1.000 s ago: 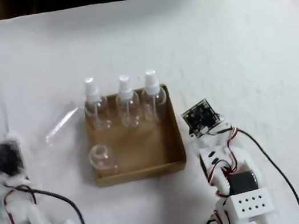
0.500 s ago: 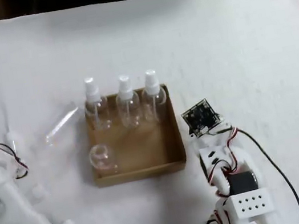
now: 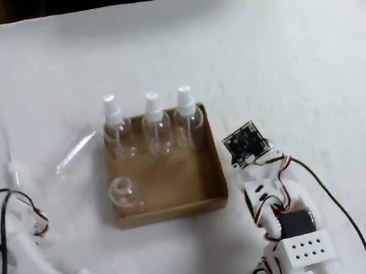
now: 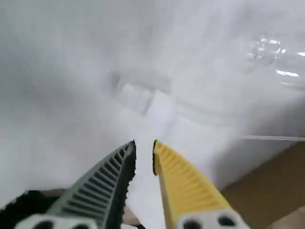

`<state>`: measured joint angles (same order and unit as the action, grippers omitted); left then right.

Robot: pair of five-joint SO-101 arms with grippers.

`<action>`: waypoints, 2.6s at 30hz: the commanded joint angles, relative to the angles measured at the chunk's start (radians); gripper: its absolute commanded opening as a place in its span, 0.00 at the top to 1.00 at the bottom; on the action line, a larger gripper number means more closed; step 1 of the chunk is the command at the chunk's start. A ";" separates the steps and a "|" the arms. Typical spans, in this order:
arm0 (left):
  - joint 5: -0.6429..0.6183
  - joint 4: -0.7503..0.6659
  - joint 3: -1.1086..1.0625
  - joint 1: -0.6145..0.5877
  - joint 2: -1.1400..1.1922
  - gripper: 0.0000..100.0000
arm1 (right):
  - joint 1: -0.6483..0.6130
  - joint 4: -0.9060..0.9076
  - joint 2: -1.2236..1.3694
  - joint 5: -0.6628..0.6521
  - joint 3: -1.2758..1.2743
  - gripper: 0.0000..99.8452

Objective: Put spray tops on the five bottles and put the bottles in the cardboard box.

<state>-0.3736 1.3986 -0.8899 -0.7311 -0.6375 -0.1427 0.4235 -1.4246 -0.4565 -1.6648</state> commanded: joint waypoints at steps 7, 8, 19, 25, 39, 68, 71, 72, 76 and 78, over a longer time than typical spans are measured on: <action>-0.072 -0.040 -0.068 -0.033 -0.143 0.81 | -0.007 -0.016 -0.004 -0.011 0.000 0.98; -0.072 -0.037 -0.075 -0.033 -0.150 0.75 | -0.007 -0.018 -0.004 -0.011 0.000 0.98; -0.147 -0.110 -0.160 -0.030 -0.183 0.54 | -0.007 -0.016 -0.004 -0.011 0.000 0.98; -0.155 -0.130 -0.175 -0.033 -0.183 0.55 | -0.007 -0.015 -0.004 -0.011 0.000 0.98; -0.190 -0.321 -0.310 -0.036 -0.183 0.55 | -0.008 -0.013 -0.004 -0.011 0.000 0.98; -0.110 -0.451 -0.153 -0.108 0.294 0.62 | -0.008 -0.012 -0.005 -0.011 0.000 0.98; -0.110 -0.446 -0.106 -0.110 0.375 0.60 | -0.008 -0.012 -0.005 -0.011 0.000 0.98; -0.112 -0.450 -0.095 -0.113 0.395 0.60 | -0.008 -0.012 -0.005 -0.011 0.000 0.98; -0.178 -0.451 -0.041 -0.113 0.424 0.62 | -0.008 -0.012 -0.005 -0.011 0.000 0.98; -0.212 -0.450 -0.017 -0.113 0.424 0.66 | -0.008 -0.012 -0.005 -0.011 0.000 0.98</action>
<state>-0.5240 0.9505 -0.9851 -0.8339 -0.2248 -0.1427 0.4235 -1.4246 -0.4565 -1.6648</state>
